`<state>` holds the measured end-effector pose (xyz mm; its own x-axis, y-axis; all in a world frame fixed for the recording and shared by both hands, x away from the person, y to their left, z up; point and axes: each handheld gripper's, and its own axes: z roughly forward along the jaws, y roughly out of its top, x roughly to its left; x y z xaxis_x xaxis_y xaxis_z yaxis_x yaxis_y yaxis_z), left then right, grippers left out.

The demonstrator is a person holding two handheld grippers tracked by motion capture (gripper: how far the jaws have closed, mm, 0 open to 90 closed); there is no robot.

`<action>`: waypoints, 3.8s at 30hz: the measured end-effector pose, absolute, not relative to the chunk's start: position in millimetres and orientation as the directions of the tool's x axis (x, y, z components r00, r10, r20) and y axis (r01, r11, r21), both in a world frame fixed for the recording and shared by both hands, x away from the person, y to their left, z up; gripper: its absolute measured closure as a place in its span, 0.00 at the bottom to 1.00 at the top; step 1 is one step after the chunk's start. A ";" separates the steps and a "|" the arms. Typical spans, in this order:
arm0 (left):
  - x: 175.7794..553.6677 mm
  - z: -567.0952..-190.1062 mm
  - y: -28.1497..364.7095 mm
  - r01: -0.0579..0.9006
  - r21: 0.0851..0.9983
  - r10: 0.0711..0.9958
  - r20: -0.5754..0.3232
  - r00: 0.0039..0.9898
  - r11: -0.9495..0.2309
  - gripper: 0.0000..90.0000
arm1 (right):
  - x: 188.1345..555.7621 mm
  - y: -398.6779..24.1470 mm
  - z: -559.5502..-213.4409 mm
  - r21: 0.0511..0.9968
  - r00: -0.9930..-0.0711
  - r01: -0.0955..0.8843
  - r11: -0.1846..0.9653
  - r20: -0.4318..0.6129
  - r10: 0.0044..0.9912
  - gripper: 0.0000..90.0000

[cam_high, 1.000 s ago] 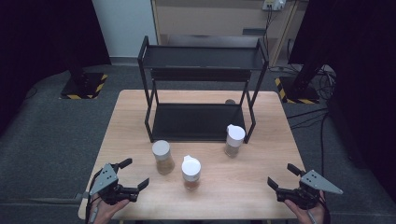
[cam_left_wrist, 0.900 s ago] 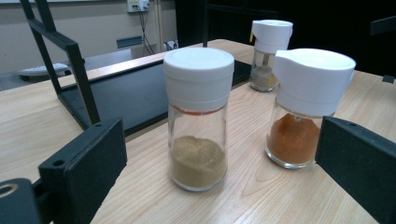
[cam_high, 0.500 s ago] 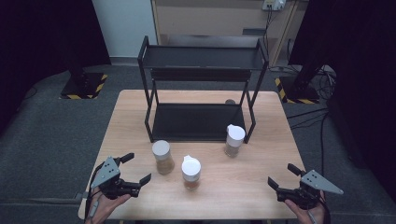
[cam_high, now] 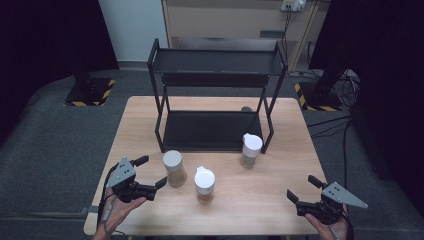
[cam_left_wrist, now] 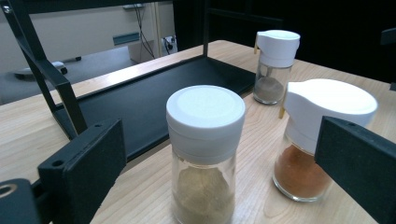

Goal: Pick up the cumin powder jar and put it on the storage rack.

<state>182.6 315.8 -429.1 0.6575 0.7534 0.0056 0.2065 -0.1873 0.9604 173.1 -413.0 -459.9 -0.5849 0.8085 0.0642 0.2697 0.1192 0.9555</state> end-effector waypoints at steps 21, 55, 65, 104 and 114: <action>211.3 -440.6 297.4 0.225 0.958 0.759 -0.012 0.651 -0.178 0.03 | 173.3 -413.5 -460.0 0.955 -0.586 0.272 0.119 0.067 0.807 0.06; 231.6 -465.9 279.8 0.194 0.965 0.758 0.007 0.652 -0.177 0.35 | 173.5 -414.4 -460.2 0.955 -0.589 0.272 0.117 0.070 0.805 0.06; 230.1 -467.8 278.9 0.193 0.968 0.765 0.000 0.644 -0.163 0.36 | 173.6 -414.9 -460.3 0.955 -0.590 0.272 0.115 0.071 0.804 0.06; 260.8 -409.8 263.6 0.182 0.967 0.782 0.029 0.622 -0.180 0.36 | 173.5 -415.8 -460.5 0.956 -0.593 0.272 0.113 0.074 0.802 0.06; 281.8 -400.7 257.0 0.185 0.970 0.814 0.023 0.580 -0.159 0.36 | 173.8 -416.7 -460.7 0.956 -0.594 0.274 0.109 0.079 0.801 0.06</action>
<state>281.8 257.0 -400.7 0.5802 0.8142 0.0230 0.1847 -0.1591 0.9698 173.8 -416.7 -460.7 -0.5937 0.8008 0.0792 0.2739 0.1086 0.9556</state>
